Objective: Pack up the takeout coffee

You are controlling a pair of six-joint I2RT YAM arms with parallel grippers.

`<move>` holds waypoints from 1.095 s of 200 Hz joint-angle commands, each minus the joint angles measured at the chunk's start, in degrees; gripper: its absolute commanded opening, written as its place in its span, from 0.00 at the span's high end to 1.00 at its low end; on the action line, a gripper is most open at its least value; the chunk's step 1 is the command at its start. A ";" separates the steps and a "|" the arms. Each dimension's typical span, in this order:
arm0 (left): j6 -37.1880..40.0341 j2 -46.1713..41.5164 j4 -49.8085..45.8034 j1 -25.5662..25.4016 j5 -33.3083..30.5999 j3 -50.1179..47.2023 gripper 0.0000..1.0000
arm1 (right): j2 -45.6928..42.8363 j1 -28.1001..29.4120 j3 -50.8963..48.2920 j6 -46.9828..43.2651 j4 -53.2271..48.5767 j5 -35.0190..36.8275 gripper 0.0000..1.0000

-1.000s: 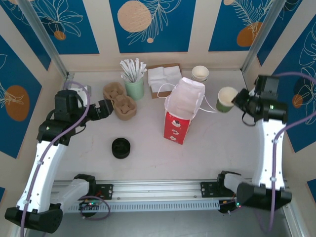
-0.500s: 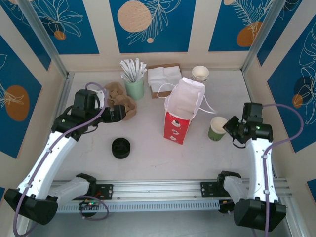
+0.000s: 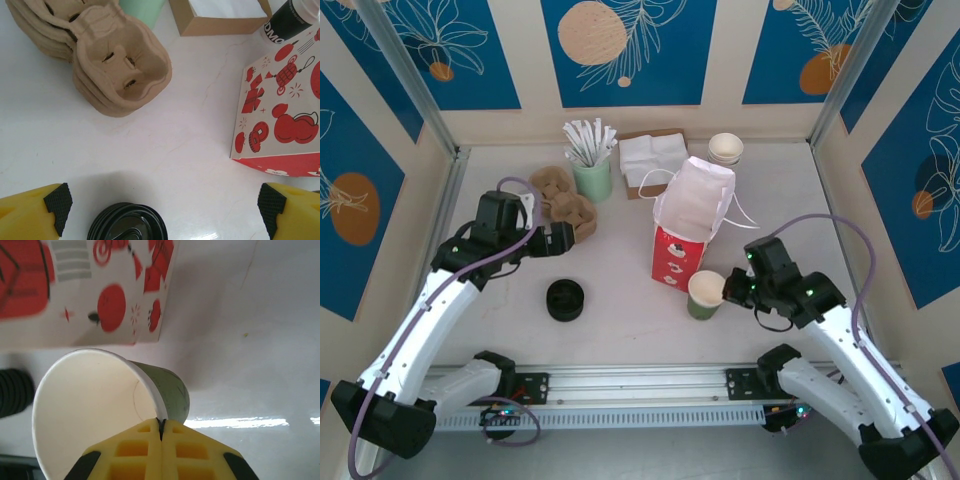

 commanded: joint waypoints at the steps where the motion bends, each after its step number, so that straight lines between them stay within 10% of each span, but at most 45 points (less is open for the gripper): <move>1: -0.22 -0.81 1.09 -0.47 -0.80 -0.38 0.03 | -1.23 6.17 -3.24 6.38 2.35 3.20 1.00; 101: -1.24 0.90 2.58 -0.51 -0.09 -0.60 0.03 | 3.10 15.37 -6.69 10.46 20.71 11.77 1.00; 219: -1.98 0.62 2.93 -0.48 -0.18 -2.52 0.03 | 3.49 -1.32 -5.87 6.74 17.39 7.27 1.00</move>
